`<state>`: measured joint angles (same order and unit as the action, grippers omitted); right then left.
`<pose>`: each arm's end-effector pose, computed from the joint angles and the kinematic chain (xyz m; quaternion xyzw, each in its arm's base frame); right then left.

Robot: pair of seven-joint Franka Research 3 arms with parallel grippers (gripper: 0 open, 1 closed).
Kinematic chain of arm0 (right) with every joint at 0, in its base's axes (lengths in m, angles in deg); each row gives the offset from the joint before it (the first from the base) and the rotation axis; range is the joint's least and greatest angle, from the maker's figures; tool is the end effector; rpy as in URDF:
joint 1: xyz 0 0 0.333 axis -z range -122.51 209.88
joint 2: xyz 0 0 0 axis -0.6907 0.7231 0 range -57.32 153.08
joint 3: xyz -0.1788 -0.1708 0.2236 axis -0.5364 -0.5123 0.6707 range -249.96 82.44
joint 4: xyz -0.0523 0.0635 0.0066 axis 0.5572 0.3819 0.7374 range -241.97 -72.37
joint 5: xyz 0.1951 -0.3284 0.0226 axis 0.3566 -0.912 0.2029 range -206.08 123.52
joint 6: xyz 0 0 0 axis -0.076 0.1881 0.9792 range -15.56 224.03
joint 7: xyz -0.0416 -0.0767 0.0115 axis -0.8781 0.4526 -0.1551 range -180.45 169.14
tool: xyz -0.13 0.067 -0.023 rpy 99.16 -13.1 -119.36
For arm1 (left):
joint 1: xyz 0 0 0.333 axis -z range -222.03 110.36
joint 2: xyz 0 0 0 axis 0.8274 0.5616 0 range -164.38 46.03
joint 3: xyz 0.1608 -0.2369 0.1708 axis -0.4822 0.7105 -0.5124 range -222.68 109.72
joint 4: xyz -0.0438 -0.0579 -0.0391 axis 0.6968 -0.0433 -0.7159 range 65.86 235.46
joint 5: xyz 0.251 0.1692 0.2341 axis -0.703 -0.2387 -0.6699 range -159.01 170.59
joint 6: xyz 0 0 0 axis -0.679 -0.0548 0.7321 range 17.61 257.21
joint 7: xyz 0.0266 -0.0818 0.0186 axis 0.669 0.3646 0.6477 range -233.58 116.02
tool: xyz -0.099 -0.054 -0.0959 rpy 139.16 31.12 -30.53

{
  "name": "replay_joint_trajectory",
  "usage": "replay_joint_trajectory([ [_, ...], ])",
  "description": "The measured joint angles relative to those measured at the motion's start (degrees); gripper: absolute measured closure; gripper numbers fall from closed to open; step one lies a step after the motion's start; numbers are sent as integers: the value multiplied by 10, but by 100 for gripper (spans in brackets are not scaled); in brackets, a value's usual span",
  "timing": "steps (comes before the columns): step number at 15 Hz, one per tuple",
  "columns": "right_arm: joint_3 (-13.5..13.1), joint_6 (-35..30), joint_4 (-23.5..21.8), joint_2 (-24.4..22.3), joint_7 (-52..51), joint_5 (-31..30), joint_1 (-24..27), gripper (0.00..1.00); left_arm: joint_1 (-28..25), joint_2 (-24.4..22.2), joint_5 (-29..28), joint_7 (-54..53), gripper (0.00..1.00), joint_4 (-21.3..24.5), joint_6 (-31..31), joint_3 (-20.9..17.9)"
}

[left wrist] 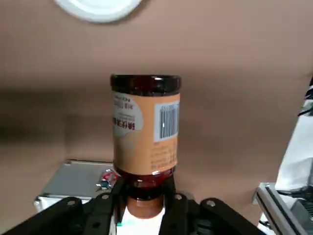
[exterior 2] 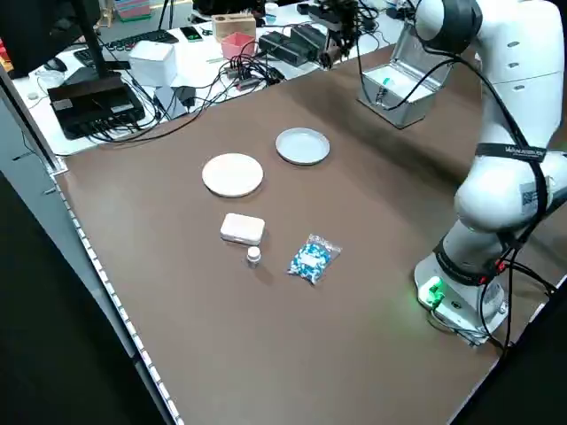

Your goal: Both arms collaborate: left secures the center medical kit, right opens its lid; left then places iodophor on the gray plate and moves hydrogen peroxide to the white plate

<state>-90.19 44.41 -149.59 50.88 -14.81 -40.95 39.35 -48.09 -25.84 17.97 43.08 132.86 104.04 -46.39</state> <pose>0.5516 -0.0175 0.6135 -0.9980 -0.0618 0.0150 0.0013 0.6999 -0.2194 0.4044 0.6991 0.6983 -0.1055 0.1119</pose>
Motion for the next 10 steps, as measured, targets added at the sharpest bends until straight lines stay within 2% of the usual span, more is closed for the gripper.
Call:
replay_joint_trajectory([
  [6,2,-1,0,0,16,0,-6,1,-175,-5,21,-140,67,3,-46,96],
  [10,2,-1,1,-1,19,0,-6,1,-260,-5,65,-267,67,5,-128,138],
])
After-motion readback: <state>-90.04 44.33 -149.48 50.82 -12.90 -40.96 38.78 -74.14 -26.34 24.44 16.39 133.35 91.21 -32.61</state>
